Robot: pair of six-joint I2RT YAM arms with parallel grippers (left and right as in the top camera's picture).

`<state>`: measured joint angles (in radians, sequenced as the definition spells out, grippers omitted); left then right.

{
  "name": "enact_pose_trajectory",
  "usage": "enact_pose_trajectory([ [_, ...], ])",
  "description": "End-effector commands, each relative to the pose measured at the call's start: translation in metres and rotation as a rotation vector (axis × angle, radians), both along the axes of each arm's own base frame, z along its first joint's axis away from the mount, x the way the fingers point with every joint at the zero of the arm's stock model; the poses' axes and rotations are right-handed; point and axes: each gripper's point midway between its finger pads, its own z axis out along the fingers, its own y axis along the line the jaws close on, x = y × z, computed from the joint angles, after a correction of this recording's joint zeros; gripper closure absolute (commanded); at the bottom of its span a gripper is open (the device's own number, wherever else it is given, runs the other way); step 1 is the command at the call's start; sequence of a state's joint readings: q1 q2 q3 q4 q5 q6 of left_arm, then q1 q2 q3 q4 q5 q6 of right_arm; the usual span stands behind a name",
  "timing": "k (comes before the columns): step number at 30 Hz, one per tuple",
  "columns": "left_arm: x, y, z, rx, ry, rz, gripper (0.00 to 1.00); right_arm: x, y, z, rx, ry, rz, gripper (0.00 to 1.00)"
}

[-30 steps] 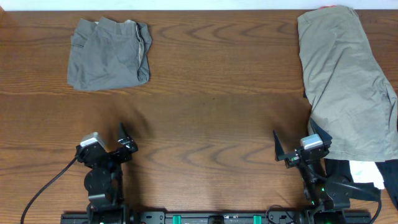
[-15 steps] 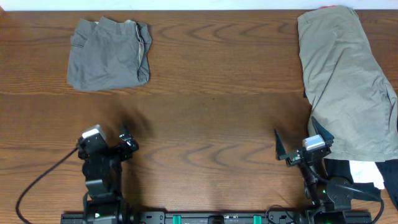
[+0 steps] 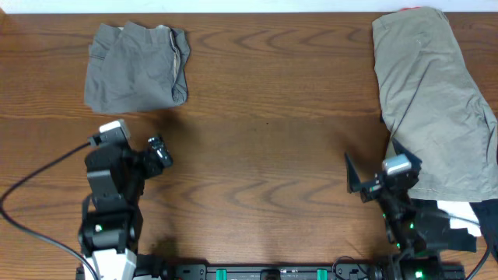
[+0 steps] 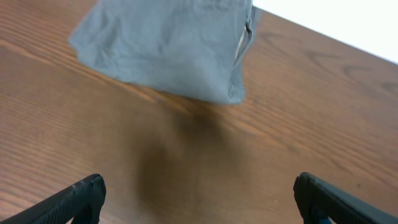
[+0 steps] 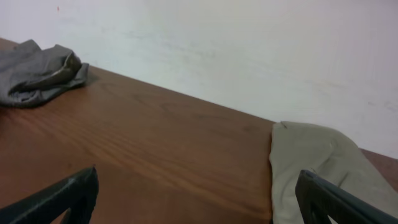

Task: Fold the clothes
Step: 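Reach the right gripper to the khaki shorts and grasp the waistband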

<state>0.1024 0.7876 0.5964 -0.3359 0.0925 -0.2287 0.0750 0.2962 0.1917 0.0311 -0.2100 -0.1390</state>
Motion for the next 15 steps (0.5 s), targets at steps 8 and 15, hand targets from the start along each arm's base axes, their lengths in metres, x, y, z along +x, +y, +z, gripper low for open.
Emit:
enact_pose_trajectory([
  [8,0.024,-0.019,0.050,-0.058,0.023,-0.110,0.02,0.061,0.022,0.050,0.044,0.205,0.102,0.01],
  [15,0.041,-0.021,0.073,-0.058,0.071,-0.138,0.02,0.128,0.029,0.077,0.040,0.367,0.131,0.01],
])
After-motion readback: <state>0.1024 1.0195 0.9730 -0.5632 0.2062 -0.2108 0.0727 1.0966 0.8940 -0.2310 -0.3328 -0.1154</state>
